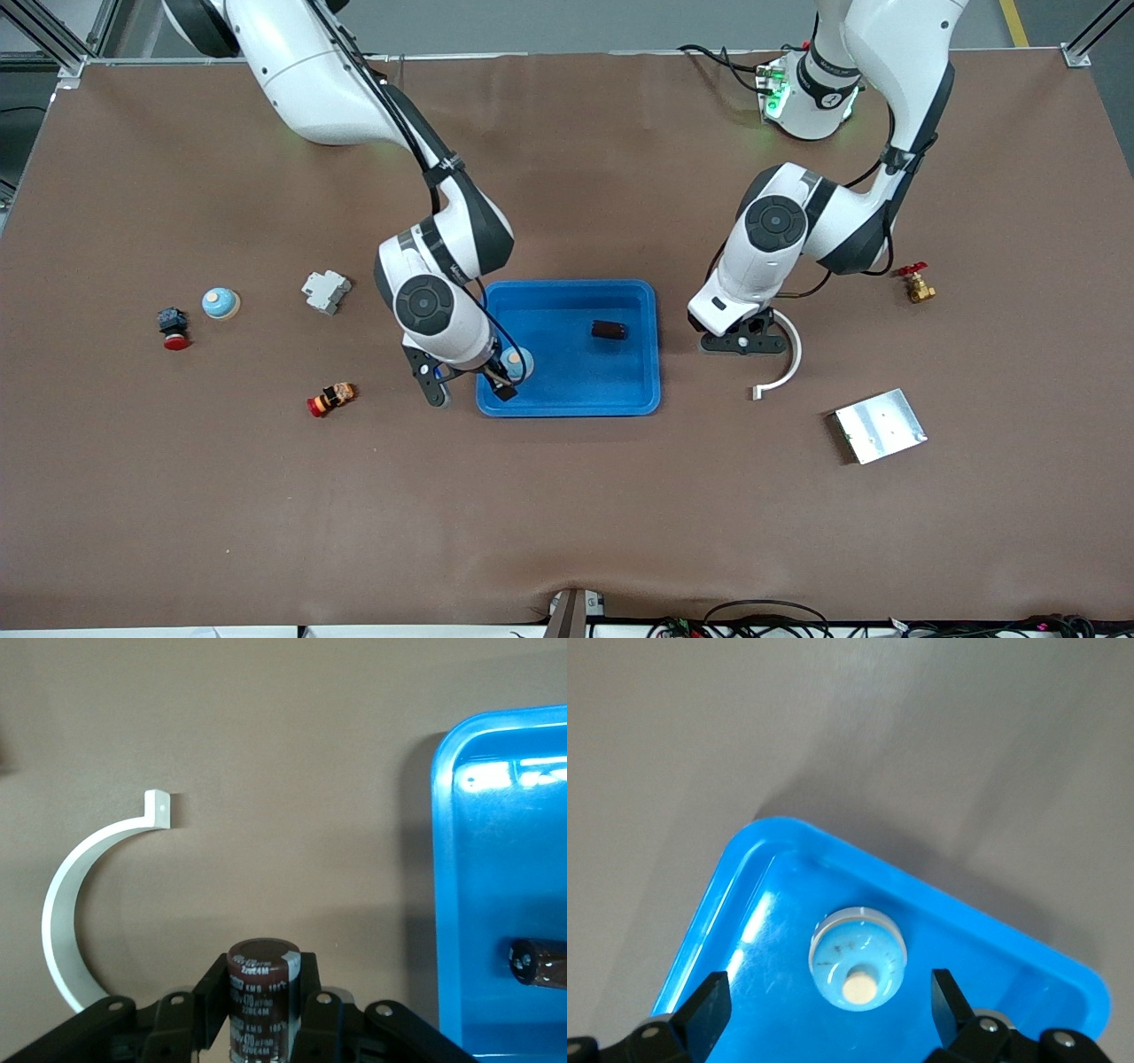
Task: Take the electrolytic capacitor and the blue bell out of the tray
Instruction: 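Grasp the second bell with the right gripper while the left gripper lowers the capacitor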
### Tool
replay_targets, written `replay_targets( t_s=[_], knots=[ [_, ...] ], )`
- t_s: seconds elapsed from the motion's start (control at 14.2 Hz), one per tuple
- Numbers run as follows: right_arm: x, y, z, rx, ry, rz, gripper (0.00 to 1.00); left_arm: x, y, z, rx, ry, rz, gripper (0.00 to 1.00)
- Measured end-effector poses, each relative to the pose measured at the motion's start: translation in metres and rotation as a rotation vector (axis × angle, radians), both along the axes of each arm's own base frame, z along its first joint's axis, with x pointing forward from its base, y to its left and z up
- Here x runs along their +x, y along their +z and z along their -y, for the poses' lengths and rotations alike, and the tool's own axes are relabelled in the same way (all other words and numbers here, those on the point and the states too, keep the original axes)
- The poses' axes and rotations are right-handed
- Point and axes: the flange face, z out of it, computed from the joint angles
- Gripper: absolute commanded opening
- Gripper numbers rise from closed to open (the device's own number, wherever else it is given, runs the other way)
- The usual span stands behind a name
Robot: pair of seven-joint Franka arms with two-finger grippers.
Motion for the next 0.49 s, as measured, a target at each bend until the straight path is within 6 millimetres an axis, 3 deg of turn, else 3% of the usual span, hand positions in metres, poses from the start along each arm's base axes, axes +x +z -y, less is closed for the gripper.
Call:
replay_targets(
  t_s=[0.21,0.49],
  knots=[
    [-0.007,-0.017,-0.016,-0.016,0.014,-0.008,1.00,-0.012,-0.019,-0.007,-0.039,-0.025,0.032,0.00],
    [-0.012,-0.034,-0.024,-0.040,0.031,0.008,1.00,-0.022,-0.039,-0.031,-0.058,-0.065,0.051,0.00]
  ],
)
